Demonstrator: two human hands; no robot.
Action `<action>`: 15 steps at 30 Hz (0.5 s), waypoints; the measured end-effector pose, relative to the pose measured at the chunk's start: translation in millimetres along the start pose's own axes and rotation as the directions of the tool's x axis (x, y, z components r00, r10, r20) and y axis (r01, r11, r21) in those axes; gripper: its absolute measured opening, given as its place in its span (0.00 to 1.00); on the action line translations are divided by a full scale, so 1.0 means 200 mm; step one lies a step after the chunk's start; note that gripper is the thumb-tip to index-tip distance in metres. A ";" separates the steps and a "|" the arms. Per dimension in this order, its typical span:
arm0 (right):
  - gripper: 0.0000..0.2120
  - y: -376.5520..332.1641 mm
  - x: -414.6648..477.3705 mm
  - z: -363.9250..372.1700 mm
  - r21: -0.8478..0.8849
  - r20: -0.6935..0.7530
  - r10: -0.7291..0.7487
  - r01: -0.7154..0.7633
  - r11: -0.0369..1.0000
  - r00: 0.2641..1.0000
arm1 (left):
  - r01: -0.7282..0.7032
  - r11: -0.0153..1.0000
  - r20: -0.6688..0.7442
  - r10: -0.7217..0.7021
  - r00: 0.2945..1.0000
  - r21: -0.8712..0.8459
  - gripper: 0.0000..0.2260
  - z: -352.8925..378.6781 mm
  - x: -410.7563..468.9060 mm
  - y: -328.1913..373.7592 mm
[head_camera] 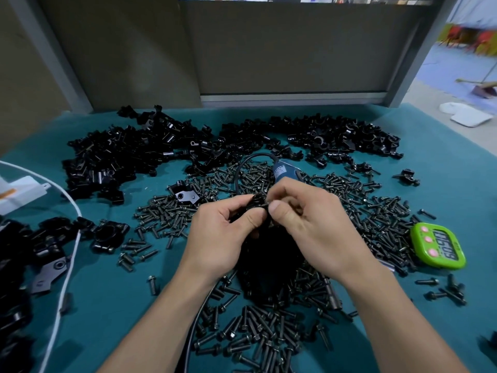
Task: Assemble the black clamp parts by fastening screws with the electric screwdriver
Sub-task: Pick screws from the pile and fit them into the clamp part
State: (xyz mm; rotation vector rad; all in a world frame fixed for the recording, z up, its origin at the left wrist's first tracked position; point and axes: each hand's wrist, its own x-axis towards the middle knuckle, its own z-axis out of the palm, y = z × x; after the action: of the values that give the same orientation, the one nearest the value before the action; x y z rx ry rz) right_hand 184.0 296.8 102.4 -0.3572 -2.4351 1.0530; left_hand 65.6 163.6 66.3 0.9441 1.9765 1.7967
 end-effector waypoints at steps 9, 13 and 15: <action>0.18 0.00 0.02 0.07 -0.146 -0.108 -0.046 0.030 0.989 0.993 | -0.060 0.997 0.046 0.062 0.997 -0.042 0.12 0.01 -0.03 0.03; 0.21 -0.01 0.02 0.08 -0.155 -0.119 -0.012 -0.006 0.988 0.993 | -0.056 0.998 -0.001 0.056 0.998 0.000 0.15 0.02 -0.02 0.03; 0.22 0.00 0.02 0.08 -0.130 -0.100 0.001 -0.014 0.991 0.995 | -0.021 1.000 0.004 0.021 1.000 -0.004 0.14 0.01 -0.01 0.02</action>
State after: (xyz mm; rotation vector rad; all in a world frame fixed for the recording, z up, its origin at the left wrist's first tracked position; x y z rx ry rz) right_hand 172.1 288.6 95.1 -0.4515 -2.4200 0.8597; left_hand 70.0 163.5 69.3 0.9699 1.9668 1.8077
